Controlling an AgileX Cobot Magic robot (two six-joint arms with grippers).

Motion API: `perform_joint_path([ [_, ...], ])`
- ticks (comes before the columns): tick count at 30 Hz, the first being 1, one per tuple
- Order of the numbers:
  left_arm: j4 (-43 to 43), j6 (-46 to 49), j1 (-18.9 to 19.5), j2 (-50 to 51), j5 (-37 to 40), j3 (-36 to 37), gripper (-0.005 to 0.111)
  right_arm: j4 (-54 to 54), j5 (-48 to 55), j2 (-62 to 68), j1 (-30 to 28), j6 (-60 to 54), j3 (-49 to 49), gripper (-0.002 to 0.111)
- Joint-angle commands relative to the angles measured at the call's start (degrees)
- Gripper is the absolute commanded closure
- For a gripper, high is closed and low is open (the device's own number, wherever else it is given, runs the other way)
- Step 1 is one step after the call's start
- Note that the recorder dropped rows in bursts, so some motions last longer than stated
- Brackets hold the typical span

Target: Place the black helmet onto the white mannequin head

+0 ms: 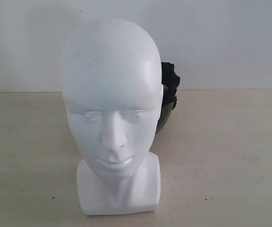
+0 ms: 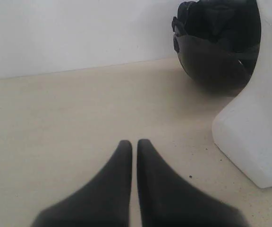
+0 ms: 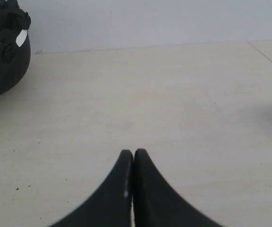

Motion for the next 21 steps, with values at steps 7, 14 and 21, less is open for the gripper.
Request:
perform_joint_path([
  [7,-0.4,-0.2,0.2,-0.2,0.0,0.2,0.102,-0.2,-0.6,-0.4,0.1,-0.1,0.0,0.108],
  [14,-0.4,-0.2,0.2,-0.2,0.0,0.2,0.102,-0.4,-2.1,-0.4,0.1,-0.7,0.0,0.108],
  [21,-0.4,-0.2,0.2,-0.2,0.0,0.2,0.102,-0.4,-9.8,-0.4,0.1,-0.7,0.0,0.108],
])
